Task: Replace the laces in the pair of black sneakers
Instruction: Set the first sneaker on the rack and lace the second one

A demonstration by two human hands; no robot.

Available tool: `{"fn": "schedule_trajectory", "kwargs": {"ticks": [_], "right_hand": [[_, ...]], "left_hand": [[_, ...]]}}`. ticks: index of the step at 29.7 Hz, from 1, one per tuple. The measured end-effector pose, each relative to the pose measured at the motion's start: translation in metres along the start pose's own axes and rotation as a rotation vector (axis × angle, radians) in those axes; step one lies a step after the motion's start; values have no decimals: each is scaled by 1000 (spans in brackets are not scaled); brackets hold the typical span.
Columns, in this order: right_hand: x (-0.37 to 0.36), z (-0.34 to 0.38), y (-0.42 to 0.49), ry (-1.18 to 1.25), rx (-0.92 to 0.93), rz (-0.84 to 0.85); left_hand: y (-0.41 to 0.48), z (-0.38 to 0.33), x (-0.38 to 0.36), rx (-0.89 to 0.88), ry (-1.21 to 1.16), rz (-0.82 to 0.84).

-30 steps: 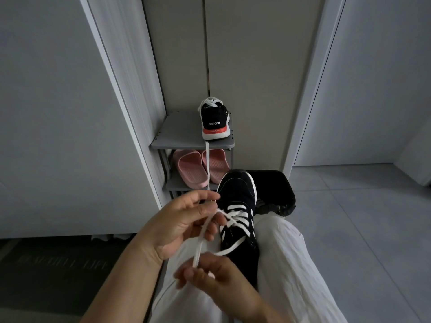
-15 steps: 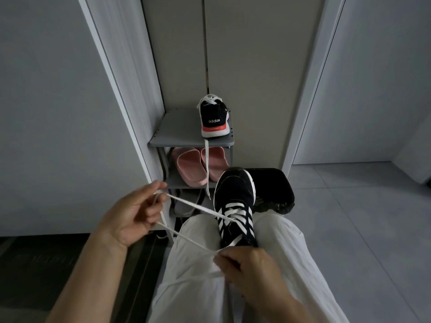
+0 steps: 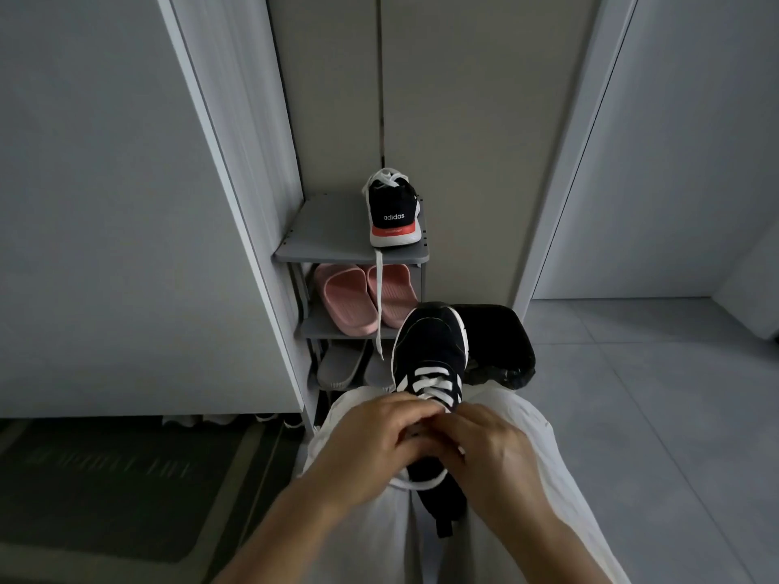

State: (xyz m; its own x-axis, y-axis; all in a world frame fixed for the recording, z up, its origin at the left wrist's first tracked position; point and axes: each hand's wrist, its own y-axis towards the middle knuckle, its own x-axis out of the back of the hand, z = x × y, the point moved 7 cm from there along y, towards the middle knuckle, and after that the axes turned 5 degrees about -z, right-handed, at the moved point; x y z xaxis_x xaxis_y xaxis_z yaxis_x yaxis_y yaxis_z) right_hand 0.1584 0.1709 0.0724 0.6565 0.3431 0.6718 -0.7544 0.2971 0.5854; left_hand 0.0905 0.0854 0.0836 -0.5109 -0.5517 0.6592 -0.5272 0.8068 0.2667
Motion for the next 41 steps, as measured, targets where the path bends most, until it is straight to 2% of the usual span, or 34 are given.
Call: {"fn": "schedule_trajectory", "kwargs": {"ticks": [4, 7, 12, 16, 19, 21, 25, 28, 31, 34, 37, 39, 41], "right_hand": [[4, -6, -3, 61, -38, -26], [0, 2, -1, 113, -4, 15], [-3, -10, -8, 41, 18, 88], [3, -35, -11, 61, -54, 175], [5, -26, -6, -1, 25, 109], [4, -16, -2, -44, 78, 31], [0, 7, 2, -42, 152, -66], [0, 4, -2, -59, 164, -73], [6, -17, -9, -46, 108, -60], [11, -31, -12, -14, 71, -54], [8, -27, -10, -29, 86, -55], [4, -20, -8, -27, 109, -73], [-2, -7, -7, 3, 156, -81]], "left_hand": [[-1, 12, 13, -21, 127, -18], [-8, 12, 17, -20, 114, -42], [-29, 49, 54, 286, -33, 109], [-52, 94, 127, 490, 133, -22], [-59, 106, 148, 560, 326, -81], [-51, 88, 125, 518, 354, -38], [-29, 26, 24, 365, -118, 71], [-21, 20, -3, 346, -256, -24], [-25, 38, 25, 320, -144, -171], [-36, 53, 48, 216, 109, -203], [-46, 68, 59, 213, 291, -216], [-50, 71, 60, 275, 268, -181], [-47, 62, 49, 366, 104, -94]]}}
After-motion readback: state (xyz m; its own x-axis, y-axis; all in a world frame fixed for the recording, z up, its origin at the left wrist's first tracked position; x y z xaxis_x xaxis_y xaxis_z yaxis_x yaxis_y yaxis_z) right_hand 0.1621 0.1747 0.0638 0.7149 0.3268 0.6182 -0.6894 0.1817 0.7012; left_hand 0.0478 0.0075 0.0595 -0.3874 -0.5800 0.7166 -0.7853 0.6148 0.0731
